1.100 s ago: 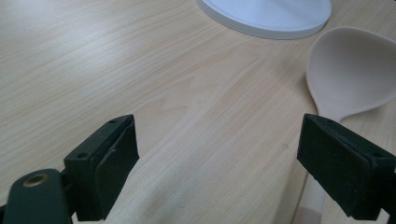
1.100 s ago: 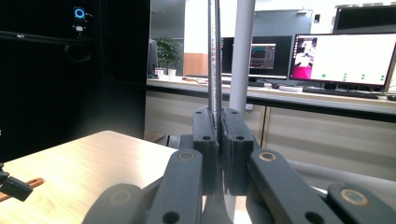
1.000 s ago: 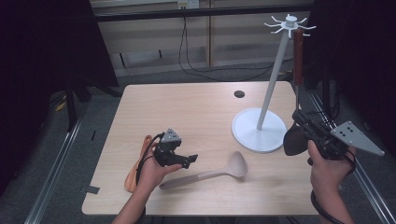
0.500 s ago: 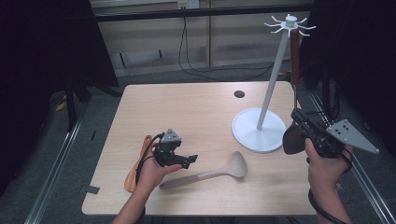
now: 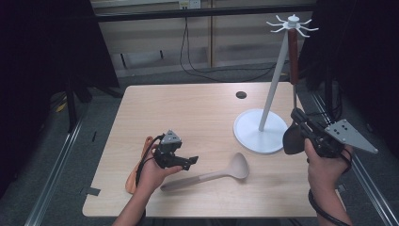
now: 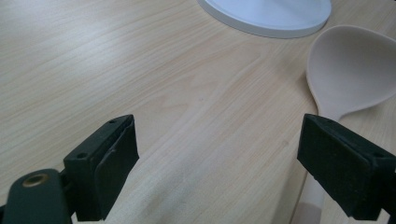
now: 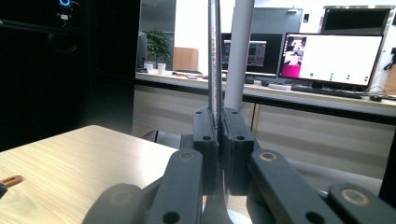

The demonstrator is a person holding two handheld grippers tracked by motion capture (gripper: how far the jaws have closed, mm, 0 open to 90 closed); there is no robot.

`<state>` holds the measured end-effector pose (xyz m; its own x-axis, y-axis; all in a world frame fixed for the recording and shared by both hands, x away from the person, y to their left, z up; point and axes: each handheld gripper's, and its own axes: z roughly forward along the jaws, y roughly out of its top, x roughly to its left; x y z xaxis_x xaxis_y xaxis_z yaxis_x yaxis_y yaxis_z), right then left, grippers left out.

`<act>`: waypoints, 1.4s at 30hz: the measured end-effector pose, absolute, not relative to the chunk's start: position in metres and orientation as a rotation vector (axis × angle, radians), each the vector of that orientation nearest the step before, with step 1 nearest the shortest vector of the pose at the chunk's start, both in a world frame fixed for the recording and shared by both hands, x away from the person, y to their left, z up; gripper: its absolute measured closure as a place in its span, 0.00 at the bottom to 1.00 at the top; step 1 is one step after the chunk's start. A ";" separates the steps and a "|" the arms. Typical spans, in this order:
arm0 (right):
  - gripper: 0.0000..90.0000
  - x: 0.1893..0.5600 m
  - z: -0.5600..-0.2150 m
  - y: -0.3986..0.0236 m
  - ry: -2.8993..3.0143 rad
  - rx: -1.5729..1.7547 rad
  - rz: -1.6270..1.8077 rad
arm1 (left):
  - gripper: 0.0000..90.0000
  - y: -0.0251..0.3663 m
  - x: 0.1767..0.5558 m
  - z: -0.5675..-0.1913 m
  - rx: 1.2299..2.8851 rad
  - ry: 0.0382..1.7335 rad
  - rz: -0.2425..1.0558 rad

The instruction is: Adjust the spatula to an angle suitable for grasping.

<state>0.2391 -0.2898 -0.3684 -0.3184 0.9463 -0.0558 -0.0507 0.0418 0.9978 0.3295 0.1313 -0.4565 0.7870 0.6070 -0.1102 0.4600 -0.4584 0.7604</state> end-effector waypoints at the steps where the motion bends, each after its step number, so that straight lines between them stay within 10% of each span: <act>1: 0.96 0.239 -0.369 -0.290 1.434 0.969 1.427 | 0.13 0.131 0.330 -0.456 2.129 0.790 0.223; 42: 0.96 0.233 -0.366 -0.302 1.383 0.995 1.427 | 0.13 0.131 0.330 -0.456 2.136 0.786 0.222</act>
